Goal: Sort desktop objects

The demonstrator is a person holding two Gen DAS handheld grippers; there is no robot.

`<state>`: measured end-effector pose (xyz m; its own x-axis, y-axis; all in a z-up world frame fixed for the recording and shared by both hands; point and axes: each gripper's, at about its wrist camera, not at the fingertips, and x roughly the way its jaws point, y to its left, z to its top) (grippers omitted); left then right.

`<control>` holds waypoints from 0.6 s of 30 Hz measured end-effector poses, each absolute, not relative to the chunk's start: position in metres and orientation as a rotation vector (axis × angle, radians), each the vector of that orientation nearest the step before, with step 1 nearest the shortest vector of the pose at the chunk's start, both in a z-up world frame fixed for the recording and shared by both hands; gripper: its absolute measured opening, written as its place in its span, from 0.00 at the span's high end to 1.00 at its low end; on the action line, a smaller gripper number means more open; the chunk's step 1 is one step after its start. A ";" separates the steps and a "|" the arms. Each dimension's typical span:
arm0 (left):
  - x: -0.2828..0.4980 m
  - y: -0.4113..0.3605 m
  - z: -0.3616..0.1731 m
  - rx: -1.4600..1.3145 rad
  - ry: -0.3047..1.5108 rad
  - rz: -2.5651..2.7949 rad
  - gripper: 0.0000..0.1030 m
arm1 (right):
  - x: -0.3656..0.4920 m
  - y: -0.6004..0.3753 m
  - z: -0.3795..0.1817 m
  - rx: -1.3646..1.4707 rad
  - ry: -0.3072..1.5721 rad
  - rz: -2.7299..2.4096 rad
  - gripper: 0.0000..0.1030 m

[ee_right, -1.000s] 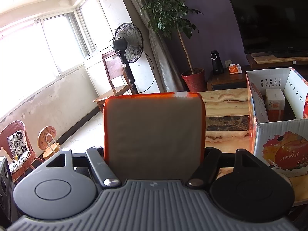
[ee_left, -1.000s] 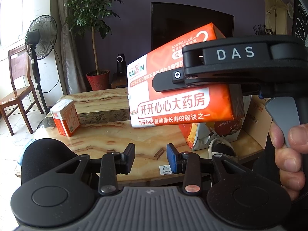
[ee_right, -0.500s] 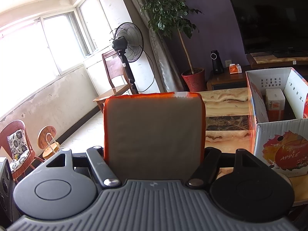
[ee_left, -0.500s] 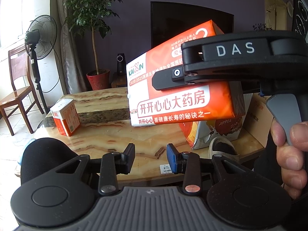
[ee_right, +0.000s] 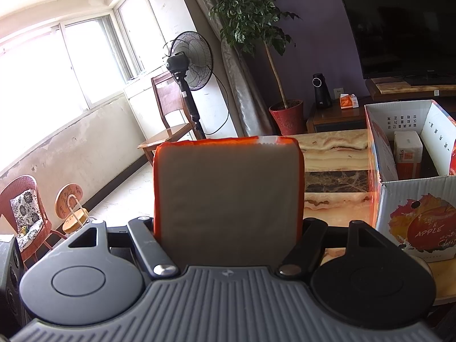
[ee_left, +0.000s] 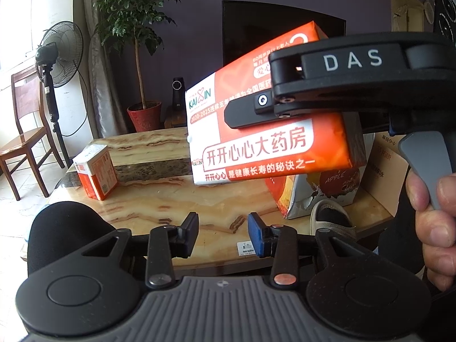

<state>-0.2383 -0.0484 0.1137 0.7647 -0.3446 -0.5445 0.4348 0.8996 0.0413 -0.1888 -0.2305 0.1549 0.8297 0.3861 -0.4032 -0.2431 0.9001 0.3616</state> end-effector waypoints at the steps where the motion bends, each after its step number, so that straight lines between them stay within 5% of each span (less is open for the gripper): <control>1: -0.238 -0.048 0.113 0.169 0.558 -0.426 0.62 | -0.189 -0.230 0.155 0.303 0.489 0.340 0.29; 18: -0.221 -0.039 0.094 0.093 0.575 -0.450 0.62 | -0.190 -0.226 0.153 0.292 0.504 0.345 0.28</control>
